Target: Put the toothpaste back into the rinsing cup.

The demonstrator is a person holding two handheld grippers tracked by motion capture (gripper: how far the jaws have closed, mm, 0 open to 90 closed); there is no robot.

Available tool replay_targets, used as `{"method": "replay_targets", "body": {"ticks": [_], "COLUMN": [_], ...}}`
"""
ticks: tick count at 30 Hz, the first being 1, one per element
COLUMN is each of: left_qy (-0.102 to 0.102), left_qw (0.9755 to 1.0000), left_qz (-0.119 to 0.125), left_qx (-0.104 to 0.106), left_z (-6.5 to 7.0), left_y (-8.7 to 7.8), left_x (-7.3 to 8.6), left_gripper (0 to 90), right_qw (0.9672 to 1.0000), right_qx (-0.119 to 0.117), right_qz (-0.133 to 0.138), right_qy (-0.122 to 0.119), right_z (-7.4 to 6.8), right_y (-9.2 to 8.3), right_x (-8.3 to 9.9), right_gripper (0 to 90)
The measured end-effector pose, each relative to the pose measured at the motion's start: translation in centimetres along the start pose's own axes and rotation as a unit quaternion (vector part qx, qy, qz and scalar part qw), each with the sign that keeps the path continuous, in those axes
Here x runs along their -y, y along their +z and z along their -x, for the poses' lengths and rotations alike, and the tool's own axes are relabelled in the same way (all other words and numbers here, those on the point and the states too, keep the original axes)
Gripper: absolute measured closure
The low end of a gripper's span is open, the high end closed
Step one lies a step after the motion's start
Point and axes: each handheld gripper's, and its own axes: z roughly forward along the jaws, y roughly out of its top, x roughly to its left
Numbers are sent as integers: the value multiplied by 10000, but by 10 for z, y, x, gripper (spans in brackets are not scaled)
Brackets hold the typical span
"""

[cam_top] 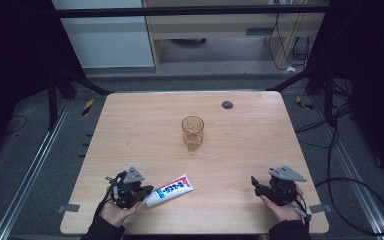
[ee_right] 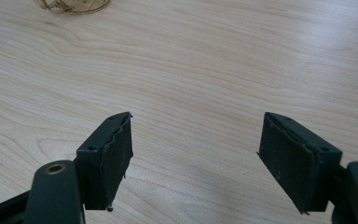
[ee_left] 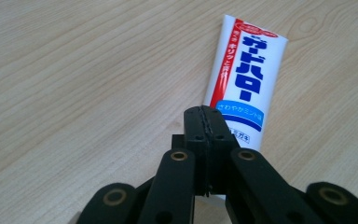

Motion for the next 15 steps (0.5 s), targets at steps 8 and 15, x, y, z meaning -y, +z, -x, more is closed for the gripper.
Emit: {"method": "replay_targets", "body": {"ticks": [8,15], "left_qy": [24,20], "left_qw": [10000,9999], "left_qz": [-3,136], "left_qx": [18,-75], "left_z": [7,1], "left_y": [-2,-8], "left_x": [3,-1], "left_gripper": [892,892], "right_qw": [10000,10000], "right_qx": [-11,-19], "right_qz": [-18,-25], "right_qy": [-7,2], "right_z": [0,0], "right_y": [1,1], "right_x": [0,1], "right_gripper": [256,256]}}
